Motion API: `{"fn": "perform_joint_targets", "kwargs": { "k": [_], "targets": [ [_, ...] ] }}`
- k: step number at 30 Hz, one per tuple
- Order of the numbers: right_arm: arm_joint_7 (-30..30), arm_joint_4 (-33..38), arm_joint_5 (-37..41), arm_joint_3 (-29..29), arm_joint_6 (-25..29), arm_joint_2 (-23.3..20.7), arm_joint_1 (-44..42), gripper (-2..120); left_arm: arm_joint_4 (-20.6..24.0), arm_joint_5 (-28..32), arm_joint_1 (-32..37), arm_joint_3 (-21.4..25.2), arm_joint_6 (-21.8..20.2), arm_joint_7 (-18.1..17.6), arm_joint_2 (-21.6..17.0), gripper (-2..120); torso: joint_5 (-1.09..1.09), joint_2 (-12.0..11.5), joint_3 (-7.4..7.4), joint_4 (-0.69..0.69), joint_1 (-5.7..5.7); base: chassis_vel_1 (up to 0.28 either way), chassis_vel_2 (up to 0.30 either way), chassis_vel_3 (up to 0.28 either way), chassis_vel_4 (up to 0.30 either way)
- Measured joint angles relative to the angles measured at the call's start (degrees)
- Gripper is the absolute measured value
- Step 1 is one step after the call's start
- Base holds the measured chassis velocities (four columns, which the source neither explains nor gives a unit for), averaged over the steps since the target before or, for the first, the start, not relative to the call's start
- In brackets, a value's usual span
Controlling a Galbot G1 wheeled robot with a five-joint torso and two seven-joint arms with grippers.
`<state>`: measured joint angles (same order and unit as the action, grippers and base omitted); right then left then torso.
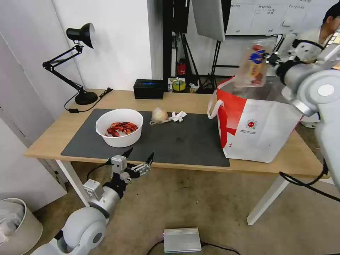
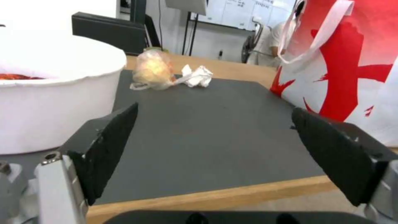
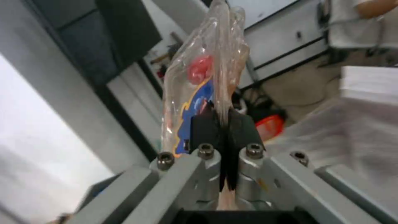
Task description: Pick up the trash from the table and place it into the takeout bag.
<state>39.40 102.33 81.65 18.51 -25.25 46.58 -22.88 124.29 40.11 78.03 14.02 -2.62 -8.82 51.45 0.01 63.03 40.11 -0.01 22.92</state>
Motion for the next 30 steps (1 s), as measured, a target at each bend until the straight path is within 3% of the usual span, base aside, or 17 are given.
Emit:
{"fn": "perform_joint_targets", "kwargs": {
  "k": [5,30],
  "targets": [
    [-0.2,0.7,-4.6,0.1,0.1,-1.1,-2.3,0,0.0,0.0,0.0,-0.2,0.1,0.0,0.1,100,-0.01,0.0,0.0,0.0,0.0,0.0,0.0,0.0,0.0],
    [1.4,4.0,-4.8,2.3,0.2,0.0,-9.2,0,0.4,-0.2,0.6,0.6,0.4,-0.1,0.1,100,-0.02,0.0,0.0,0.01,0.0,0.0,0.0,0.0,0.0]
  ]
}}
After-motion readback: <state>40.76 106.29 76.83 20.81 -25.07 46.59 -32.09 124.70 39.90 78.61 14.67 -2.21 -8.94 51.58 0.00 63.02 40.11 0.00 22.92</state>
